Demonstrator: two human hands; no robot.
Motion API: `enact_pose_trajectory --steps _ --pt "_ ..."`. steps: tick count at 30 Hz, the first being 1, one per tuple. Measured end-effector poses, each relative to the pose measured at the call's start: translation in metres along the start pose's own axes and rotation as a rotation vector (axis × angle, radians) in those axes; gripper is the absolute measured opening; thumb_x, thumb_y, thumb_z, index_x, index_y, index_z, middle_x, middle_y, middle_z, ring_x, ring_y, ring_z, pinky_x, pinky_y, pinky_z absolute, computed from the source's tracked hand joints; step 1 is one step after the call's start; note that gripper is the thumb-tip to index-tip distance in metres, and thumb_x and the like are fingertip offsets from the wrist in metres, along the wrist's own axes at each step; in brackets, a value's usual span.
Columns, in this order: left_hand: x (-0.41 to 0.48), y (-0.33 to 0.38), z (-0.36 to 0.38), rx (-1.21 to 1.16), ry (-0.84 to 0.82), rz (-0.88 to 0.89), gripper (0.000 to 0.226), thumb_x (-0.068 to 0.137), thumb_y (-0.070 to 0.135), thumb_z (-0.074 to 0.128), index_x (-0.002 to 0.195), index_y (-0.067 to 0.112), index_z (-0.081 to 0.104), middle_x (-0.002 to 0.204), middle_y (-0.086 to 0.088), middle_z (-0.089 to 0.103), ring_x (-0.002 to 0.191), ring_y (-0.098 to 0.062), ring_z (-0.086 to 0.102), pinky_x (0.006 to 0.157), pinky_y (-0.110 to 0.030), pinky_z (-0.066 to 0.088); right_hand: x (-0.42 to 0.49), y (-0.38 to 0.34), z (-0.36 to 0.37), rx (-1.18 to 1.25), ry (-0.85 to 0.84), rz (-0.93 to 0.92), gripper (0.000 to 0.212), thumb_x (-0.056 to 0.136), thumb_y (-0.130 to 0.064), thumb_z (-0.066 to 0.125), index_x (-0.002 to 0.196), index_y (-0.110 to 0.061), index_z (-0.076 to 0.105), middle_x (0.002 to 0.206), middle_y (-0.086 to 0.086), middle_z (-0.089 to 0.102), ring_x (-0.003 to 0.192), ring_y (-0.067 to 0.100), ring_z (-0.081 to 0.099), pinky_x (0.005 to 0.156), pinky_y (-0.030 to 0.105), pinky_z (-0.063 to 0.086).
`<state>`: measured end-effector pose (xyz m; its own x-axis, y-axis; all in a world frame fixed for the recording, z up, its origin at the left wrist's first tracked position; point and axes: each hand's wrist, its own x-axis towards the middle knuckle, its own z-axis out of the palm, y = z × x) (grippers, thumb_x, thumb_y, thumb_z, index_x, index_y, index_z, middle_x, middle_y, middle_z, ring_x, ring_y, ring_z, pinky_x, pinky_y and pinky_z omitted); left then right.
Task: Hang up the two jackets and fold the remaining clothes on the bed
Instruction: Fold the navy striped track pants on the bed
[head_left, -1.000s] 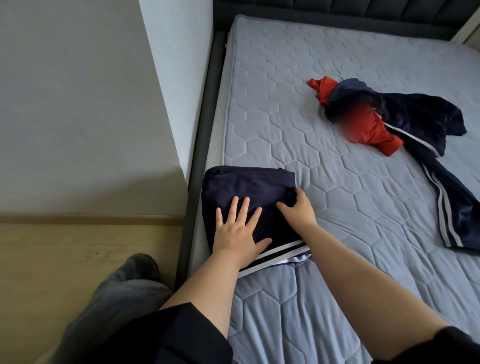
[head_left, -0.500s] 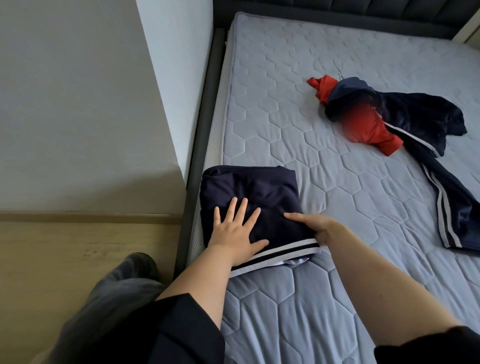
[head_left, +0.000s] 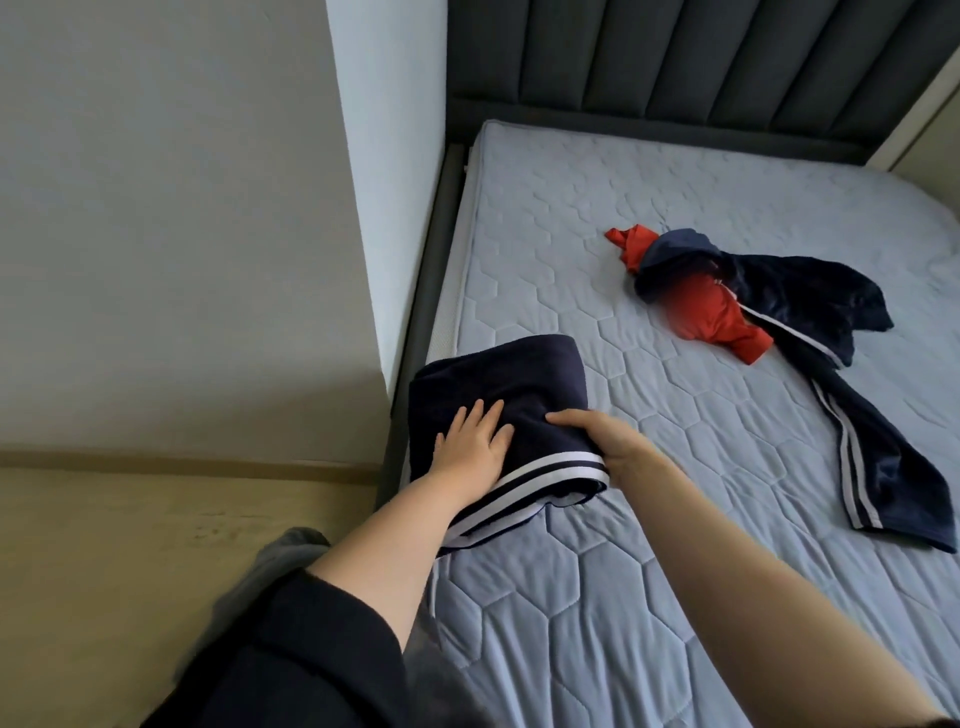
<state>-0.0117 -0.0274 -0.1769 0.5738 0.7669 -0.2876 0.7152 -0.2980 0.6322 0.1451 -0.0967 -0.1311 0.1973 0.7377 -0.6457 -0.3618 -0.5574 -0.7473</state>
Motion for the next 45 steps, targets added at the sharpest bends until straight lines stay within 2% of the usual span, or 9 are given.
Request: enact_pose_trajectory --steps 6,10,14,18,25,32,34,37,45 --pt "-0.039 0.019 -0.068 -0.200 0.191 0.077 0.044 0.102 0.034 0.032 0.143 0.020 0.039 0.148 -0.004 0.038 0.136 -0.019 0.034 0.104 -0.022 0.024 -0.050 -0.049 0.061 -0.028 0.110 -0.023 0.019 0.083 -0.016 0.064 0.097 -0.004 0.058 0.072 0.013 0.068 0.062 0.026 0.064 0.050 0.029 0.052" --pt "-0.085 0.026 -0.111 -0.415 0.276 0.155 0.049 0.096 0.051 0.031 0.130 0.024 0.055 0.129 0.001 0.058 0.123 -0.019 0.050 0.104 -0.029 0.036 -0.084 -0.075 0.105 0.148 0.095 -0.040 0.020 0.082 -0.010 0.058 0.100 -0.003 0.054 0.079 0.014 0.064 0.067 0.028 0.062 0.057 0.036 0.049" --pt "-0.136 0.018 -0.146 -0.226 0.404 0.268 0.073 0.076 0.059 0.055 0.140 0.028 0.038 0.133 0.006 0.053 0.121 -0.014 0.049 0.095 -0.023 0.036 -0.118 -0.092 0.152 0.305 0.043 -0.024 0.020 0.086 -0.013 0.056 0.099 0.002 0.052 0.091 0.016 0.061 0.091 0.030 0.062 0.071 0.039 0.048" --pt "-0.172 0.004 -0.175 0.116 0.641 0.281 0.109 0.062 0.040 0.080 0.149 0.022 0.017 0.140 0.000 0.044 0.126 -0.019 0.042 0.099 -0.027 0.037 -0.147 -0.099 0.203 0.441 -0.087 -0.025 0.024 0.095 -0.018 0.046 0.110 0.002 0.047 0.136 0.015 0.047 0.126 0.029 0.045 0.099 0.037 0.037" --pt "-0.230 -0.018 -0.230 0.143 1.012 0.115 0.059 0.081 0.023 0.060 0.134 0.036 0.039 0.106 -0.001 0.066 0.093 -0.030 0.062 0.068 -0.029 0.043 -0.190 -0.101 0.267 0.415 -0.276 -0.114 0.009 0.090 -0.008 0.048 0.088 -0.004 0.055 0.076 0.009 0.058 0.067 0.022 0.056 0.056 0.032 0.052" --pt "-0.275 -0.018 -0.302 0.036 0.677 0.003 0.022 0.070 0.007 0.061 0.090 0.016 0.058 0.083 0.003 0.064 0.082 -0.021 0.062 0.066 -0.027 0.045 -0.206 -0.109 0.269 -0.363 -0.149 -0.709 0.012 0.088 -0.011 0.047 0.098 -0.005 0.050 0.100 0.014 0.054 0.083 0.025 0.055 0.066 0.029 0.042" --pt "-0.284 -0.014 -0.312 0.080 0.550 0.004 0.020 0.071 0.006 0.062 0.083 0.021 0.058 0.077 0.008 0.062 0.076 -0.015 0.058 0.061 -0.020 0.043 -0.210 -0.111 0.271 -0.765 -0.139 -1.047 0.054 0.081 -0.003 0.055 0.132 -0.016 0.042 0.125 0.006 0.042 0.116 0.020 0.045 0.085 0.024 0.039" --pt "-0.292 -0.005 -0.322 0.174 0.448 -0.001 0.021 0.070 0.008 0.063 0.076 0.026 0.054 0.071 0.013 0.059 0.068 -0.008 0.055 0.055 -0.015 0.038 -0.223 -0.106 0.280 -1.198 -0.251 -1.368 0.080 0.072 0.000 0.063 0.142 -0.023 0.033 0.149 0.008 0.025 0.139 0.022 0.019 0.104 0.021 0.020" --pt "-0.310 0.013 -0.327 0.313 0.285 -0.020 0.018 0.072 0.013 0.062 0.087 0.023 0.058 0.077 0.007 0.061 0.068 -0.011 0.055 0.060 -0.022 0.044 -0.234 -0.126 0.284 -1.535 -0.172 -1.430 0.027 0.074 -0.024 0.074 0.089 -0.006 0.062 0.102 0.003 0.058 0.096 0.022 0.053 0.082 0.032 0.044"
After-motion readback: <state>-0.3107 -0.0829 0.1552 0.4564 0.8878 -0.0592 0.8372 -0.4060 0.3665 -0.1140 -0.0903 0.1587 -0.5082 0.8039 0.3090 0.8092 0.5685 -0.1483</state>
